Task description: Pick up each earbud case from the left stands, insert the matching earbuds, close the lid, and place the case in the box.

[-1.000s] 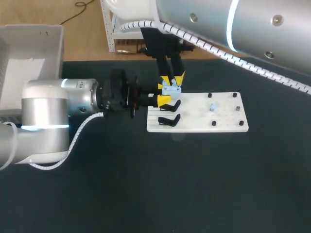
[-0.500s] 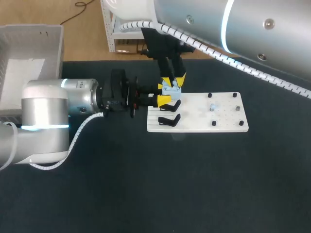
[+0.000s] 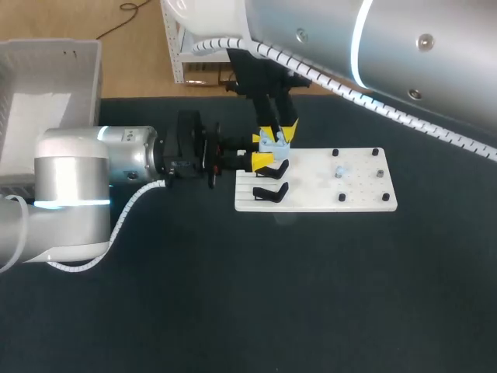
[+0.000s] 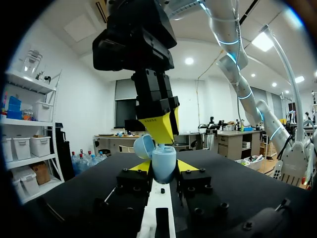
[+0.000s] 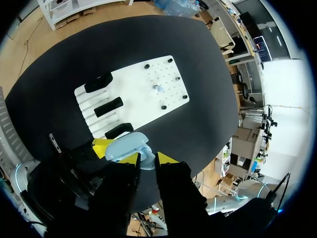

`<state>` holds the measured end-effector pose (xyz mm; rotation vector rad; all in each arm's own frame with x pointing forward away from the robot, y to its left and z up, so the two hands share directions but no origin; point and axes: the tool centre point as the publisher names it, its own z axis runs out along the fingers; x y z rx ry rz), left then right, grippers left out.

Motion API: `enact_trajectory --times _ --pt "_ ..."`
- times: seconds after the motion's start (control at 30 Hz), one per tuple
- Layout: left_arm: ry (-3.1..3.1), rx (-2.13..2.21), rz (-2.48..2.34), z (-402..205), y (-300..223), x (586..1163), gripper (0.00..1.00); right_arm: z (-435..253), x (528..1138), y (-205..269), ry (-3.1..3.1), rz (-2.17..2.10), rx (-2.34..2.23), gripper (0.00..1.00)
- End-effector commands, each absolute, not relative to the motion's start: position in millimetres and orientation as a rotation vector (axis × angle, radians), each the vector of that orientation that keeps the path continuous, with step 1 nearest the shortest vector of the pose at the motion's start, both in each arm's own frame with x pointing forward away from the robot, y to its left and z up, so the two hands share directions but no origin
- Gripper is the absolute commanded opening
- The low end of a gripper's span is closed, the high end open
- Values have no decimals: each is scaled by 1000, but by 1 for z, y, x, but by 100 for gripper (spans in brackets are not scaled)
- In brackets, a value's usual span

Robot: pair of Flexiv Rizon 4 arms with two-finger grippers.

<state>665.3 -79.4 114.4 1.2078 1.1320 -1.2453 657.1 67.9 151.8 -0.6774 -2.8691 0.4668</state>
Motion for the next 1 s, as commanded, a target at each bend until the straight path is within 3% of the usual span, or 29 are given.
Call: enact_trajectory --times 0.03,0.23,0.3,0.37,0.43,0.47,0.53,0.63,0.67,0.83,1.0 --pt "1087 1155 -1268 107 -80 663 0 150 656 68 -2870 469 -684 0" --pt "1087 1155 -1268 107 -80 663 0 148 656 66 -2859 471 -702 0" --pt "1087 1155 -1268 107 -80 663 0 148 656 67 -2862 459 -702 31" --pt "1087 1155 -1268 107 -80 663 0 151 655 68 -2871 440 -704 47" --pt "1087 1155 -1268 107 -80 663 0 156 652 68 -2883 424 -706 73" --pt "1087 1155 -1268 107 -80 663 0 159 650 68 -2891 415 -707 76" --pt "1087 1155 -1268 107 -80 663 0 165 646 67 -2913 387 -710 72" --pt "1087 1155 -1268 107 -80 663 0 176 638 61 -2951 328 -707 52" --pt "1087 1155 -1268 107 -80 663 0 178 635 58 -2962 307 -697 49" --pt "1087 1155 -1268 107 -80 663 0 187 627 40 -3065 101 -580 49" --pt "1087 1155 -1268 107 -80 663 0 196 621 21 -3181 -164 -494 56"
